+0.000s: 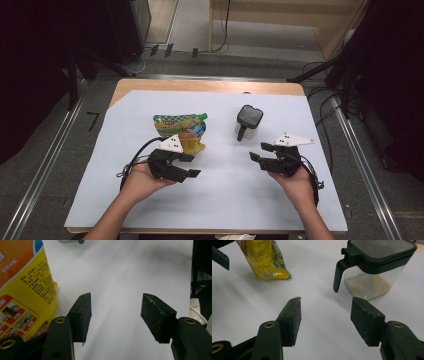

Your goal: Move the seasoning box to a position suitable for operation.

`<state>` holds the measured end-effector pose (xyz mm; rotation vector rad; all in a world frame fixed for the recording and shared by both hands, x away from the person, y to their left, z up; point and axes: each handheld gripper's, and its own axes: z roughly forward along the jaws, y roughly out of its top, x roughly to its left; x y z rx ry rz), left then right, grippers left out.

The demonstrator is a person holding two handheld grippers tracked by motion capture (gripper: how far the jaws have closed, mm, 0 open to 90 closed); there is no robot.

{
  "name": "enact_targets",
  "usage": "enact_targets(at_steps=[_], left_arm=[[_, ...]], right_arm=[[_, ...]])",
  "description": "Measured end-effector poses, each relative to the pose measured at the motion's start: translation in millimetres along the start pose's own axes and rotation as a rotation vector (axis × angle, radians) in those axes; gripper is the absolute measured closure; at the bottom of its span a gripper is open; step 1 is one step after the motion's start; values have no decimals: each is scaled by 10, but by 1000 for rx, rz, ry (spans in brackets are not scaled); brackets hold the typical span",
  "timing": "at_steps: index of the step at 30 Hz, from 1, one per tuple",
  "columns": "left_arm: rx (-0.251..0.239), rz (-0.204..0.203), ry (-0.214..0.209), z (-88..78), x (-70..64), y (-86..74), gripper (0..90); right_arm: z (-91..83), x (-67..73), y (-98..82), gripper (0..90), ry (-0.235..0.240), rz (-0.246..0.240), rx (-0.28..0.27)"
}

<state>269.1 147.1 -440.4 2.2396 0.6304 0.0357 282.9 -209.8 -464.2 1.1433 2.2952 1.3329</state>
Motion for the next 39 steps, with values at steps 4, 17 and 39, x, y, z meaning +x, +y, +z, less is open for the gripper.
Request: enact_targets(at_steps=[4,17,39], left_arm=[[-2,5,-5,-2,16,6,423],[-15,-8,-12,-38,28,-8,424],[-11,5,-9,-39,-21,12,423]], right_arm=[[40,22,-15,432,-8,-13,7],[59,-136,-6,425,-17,-6,-15],[110,-441,255,407,-37,-12,-15]])
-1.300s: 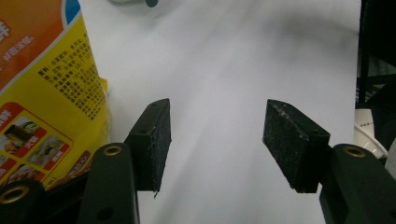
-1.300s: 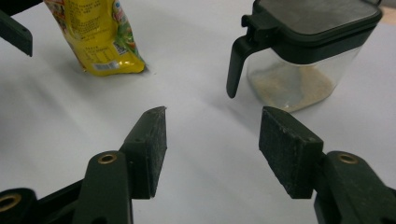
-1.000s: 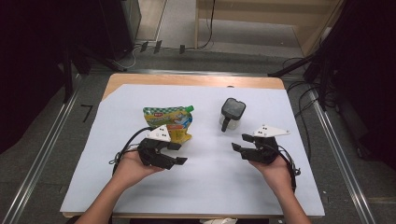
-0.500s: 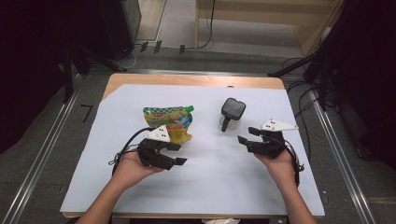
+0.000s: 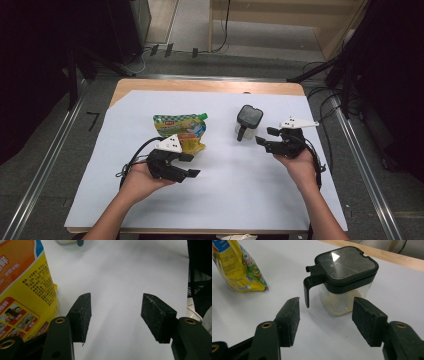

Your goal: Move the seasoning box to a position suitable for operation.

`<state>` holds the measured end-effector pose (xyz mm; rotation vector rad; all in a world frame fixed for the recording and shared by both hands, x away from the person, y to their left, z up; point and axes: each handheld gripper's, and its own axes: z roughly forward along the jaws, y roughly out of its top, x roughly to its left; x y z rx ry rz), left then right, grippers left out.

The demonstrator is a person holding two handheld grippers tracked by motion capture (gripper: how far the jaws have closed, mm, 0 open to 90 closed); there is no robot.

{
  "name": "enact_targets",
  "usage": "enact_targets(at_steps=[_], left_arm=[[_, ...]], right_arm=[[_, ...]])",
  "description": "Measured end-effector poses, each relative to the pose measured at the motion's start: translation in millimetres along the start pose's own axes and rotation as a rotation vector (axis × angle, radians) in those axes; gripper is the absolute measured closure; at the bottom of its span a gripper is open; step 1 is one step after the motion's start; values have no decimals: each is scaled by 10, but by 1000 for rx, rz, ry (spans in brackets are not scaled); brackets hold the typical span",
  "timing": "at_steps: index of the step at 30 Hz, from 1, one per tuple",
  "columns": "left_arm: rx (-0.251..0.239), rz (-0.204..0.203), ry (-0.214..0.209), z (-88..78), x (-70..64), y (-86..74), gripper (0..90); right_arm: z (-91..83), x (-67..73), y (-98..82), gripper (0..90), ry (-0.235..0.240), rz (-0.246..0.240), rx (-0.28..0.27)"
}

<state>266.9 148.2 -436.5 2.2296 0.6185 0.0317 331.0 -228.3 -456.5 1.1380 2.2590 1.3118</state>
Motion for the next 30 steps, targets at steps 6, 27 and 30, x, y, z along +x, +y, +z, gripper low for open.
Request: enact_targets(at_steps=[6,27,30], left_arm=[[6,7,-5,6,-11,4,422],[-2,9,-15,-1,-16,3,422],[1,13,-18,7,-21,6,422]], right_arm=[[94,-111,96,395,18,-8,17],[538,-442,100,224,65,-45,65],[589,-462,74,191,73,-55,65]])
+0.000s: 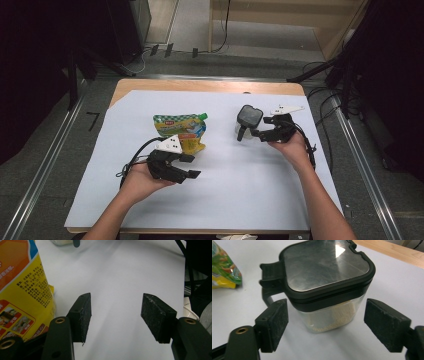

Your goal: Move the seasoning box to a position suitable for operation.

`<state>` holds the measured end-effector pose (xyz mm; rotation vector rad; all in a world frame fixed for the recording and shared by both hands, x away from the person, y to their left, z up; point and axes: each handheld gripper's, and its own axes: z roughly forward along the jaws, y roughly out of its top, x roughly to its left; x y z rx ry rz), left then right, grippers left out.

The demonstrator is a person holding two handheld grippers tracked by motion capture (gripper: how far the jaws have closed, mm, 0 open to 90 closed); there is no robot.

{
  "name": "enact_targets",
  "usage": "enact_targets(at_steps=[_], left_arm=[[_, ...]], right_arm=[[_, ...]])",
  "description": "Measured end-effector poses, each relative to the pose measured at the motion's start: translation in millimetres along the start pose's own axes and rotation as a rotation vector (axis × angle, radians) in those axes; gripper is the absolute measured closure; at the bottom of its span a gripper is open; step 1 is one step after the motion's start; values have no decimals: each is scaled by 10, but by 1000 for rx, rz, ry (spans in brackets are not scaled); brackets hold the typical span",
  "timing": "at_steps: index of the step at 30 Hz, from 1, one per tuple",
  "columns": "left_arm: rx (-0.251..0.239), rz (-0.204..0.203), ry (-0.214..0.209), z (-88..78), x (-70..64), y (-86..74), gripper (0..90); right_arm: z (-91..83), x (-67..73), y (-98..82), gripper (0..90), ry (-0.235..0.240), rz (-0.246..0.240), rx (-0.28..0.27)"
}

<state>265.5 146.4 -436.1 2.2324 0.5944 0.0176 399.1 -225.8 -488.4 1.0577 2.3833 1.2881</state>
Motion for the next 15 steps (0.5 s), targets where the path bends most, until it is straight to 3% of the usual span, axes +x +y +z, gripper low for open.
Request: enact_targets(at_steps=[15], left_arm=[[7,0,-9,14,-1,-2,422]], right_arm=[[337,-9,39,120,-2,-83,-5]])
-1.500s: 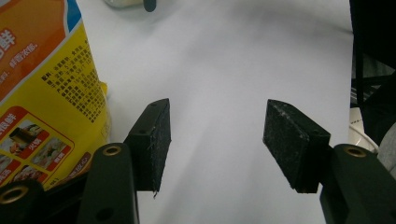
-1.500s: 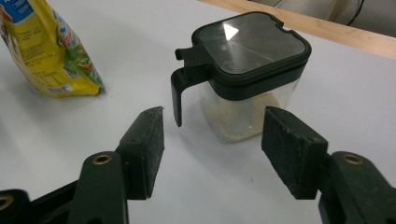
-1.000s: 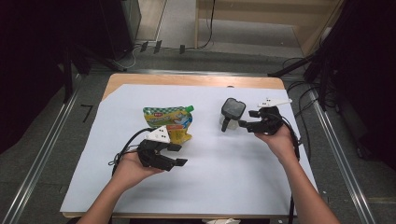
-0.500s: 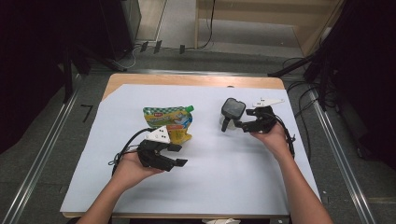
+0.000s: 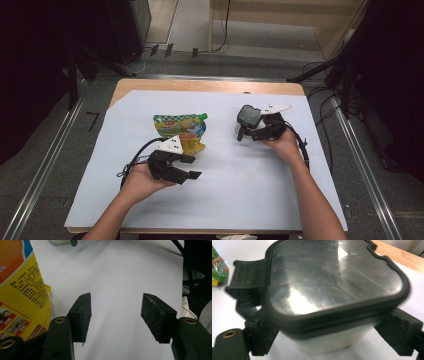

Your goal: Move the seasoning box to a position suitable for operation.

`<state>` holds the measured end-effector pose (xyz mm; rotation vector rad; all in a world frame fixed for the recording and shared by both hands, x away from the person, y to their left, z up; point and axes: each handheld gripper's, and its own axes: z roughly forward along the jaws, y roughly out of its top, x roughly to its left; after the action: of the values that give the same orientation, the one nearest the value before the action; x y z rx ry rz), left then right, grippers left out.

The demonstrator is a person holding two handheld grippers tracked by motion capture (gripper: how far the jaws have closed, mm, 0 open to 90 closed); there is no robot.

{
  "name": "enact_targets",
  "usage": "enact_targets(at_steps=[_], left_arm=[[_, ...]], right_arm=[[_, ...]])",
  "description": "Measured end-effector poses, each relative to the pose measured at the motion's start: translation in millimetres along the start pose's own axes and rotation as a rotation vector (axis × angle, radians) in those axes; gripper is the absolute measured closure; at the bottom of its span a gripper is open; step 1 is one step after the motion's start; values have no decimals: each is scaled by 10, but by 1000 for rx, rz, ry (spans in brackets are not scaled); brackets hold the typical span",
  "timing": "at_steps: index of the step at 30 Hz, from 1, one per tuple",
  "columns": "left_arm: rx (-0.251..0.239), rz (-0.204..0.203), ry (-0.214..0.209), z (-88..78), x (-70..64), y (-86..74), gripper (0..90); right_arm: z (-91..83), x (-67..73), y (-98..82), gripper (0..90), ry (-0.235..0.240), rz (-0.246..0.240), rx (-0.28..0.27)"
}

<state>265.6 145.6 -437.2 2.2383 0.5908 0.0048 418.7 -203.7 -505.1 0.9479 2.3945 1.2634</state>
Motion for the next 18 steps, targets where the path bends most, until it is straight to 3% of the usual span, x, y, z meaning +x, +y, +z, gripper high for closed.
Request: enact_targets(at_steps=[13,18], left_arm=[[-14,-10,-13,-6,13,-7,422],[-15,-10,-13,-12,19,-9,422]], right_arm=[[161,73,6,109,-41,16,-45],[142,92,0,158,-36,17,-55]])
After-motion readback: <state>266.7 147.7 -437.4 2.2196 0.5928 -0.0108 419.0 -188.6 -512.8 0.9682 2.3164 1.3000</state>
